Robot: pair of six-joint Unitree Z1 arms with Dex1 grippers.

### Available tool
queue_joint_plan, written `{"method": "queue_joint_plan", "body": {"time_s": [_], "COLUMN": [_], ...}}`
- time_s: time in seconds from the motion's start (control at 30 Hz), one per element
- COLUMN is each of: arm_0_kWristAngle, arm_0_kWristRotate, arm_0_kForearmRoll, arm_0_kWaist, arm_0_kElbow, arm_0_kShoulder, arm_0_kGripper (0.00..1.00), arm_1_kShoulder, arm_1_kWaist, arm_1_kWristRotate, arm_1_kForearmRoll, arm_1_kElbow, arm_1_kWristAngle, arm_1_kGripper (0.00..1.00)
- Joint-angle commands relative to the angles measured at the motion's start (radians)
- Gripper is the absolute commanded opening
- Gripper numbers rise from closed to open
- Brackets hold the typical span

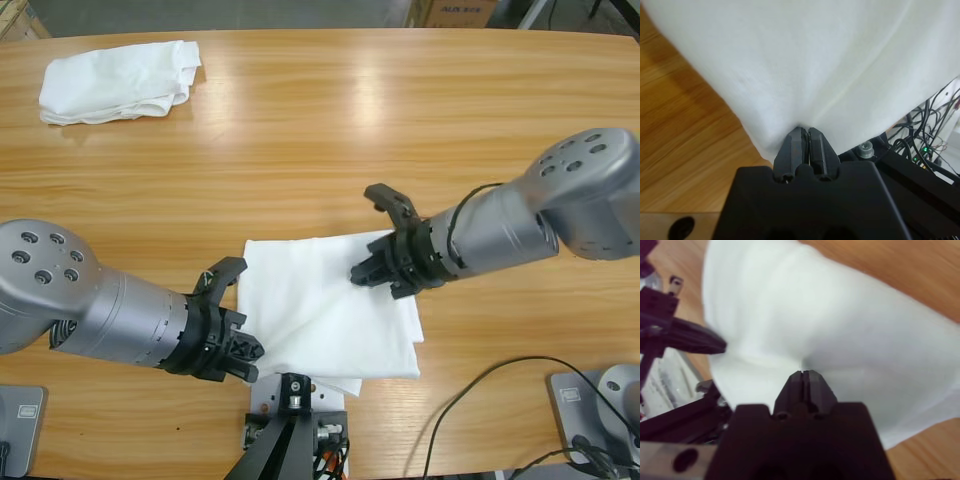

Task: Fold clothes

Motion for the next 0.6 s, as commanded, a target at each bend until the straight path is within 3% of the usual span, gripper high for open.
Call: {"method": "queue_joint_plan", "body": {"time_s": [0.03, 0.23, 0.33, 0.37, 0.4, 0.43, 0.47, 0.5, 0.6], "arm_0_kWristAngle": [-0.018, -0.02, -0.018, -0.016, -0.005, 0.016, 0.056, 0.095, 0.145], "arm_0_kWristRotate": [-0.013, -0.01, -0.006, 0.003, 0.01, 0.012, 0.017, 0.02, 0.059], "arm_0_kForearmRoll": [-0.01, -0.01, -0.009, -0.007, -0.002, 0.012, 0.031, 0.055, 0.214], "arm_0_kWaist": [-0.013, -0.013, 0.001, 0.009, 0.021, 0.033, 0.039, 0.043, 0.045], "arm_0_kElbow": [0.04, 0.044, 0.043, 0.042, 0.041, 0.04, 0.039, 0.039, -0.007], "arm_0_kShoulder": [0.056, 0.019, -0.082, -0.136, -0.199, -0.265, -0.334, -0.397, -0.475], "arm_0_kGripper": [0.0, 0.0, 0.036, 0.545, 0.891, 0.976, 0.994, 0.996, 0.996], "arm_1_kShoulder": [-0.03, -0.041, -0.158, -0.22, -0.283, -0.34, -0.392, -0.434, -0.486], "arm_1_kWaist": [-0.115, -0.161, -0.172, -0.172, -0.172, -0.172, -0.171, -0.155, -0.038], "arm_1_kWristRotate": [-0.064, -0.07, -0.064, -0.058, -0.043, -0.021, -0.003, -0.002, -0.027], "arm_1_kForearmRoll": [0.038, 0.121, 0.133, 0.148, 0.182, 0.233, 0.287, 0.354, 0.562], "arm_1_kElbow": [0.023, 0.023, 0.018, 0.011, 0.006, -0.011, -0.039, -0.072, -0.17], "arm_1_kWristAngle": [-0.047, -0.145, -0.194, -0.206, -0.219, -0.229, -0.23, -0.23, -0.268], "arm_1_kGripper": [0.0, 0.0, 0.0, 0.0, 0.07, 0.627, 0.958, 1.0, 1.0]}}
